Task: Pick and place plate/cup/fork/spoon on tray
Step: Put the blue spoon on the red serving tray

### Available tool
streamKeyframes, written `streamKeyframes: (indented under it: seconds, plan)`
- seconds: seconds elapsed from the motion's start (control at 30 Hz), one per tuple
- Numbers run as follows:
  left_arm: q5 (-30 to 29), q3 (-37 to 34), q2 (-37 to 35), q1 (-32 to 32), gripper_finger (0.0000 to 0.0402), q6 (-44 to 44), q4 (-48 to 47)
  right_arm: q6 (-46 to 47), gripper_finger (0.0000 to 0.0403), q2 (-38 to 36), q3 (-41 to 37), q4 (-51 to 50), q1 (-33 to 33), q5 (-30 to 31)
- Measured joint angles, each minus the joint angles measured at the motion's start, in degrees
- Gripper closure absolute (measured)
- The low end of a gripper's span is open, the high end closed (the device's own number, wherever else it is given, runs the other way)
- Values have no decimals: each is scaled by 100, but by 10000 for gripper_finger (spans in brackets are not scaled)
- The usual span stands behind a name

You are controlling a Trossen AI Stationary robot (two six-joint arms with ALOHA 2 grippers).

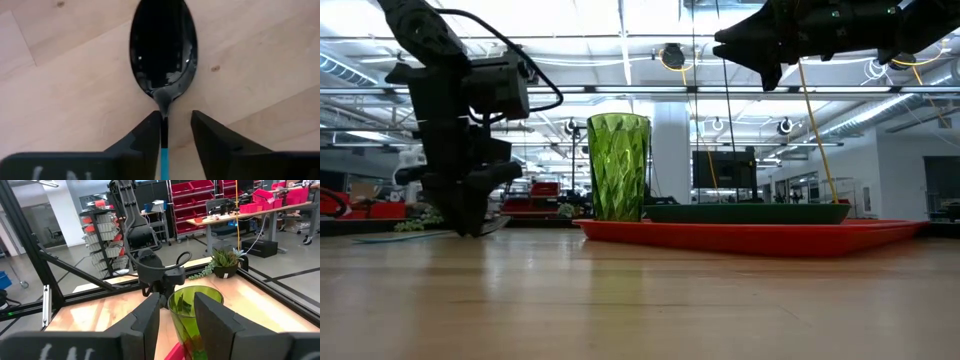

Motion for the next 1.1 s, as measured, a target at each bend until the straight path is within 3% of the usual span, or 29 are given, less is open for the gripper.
streamKeyframes:
  seconds: [0.37,0.7,0.97,1.1]
  plan:
    - [-37,-12,9,47,388,171,187,0,287,0,0,0,0,18]
    - [-458,125,-321,72,382,291,228,151,287,18,0,42,2,52]
    - [-988,301,-1376,152,387,555,287,102,287,661,157,456,260,466]
    - [-1190,380,-1993,156,381,1075,896,-141,287,1280,639,468,536,687]
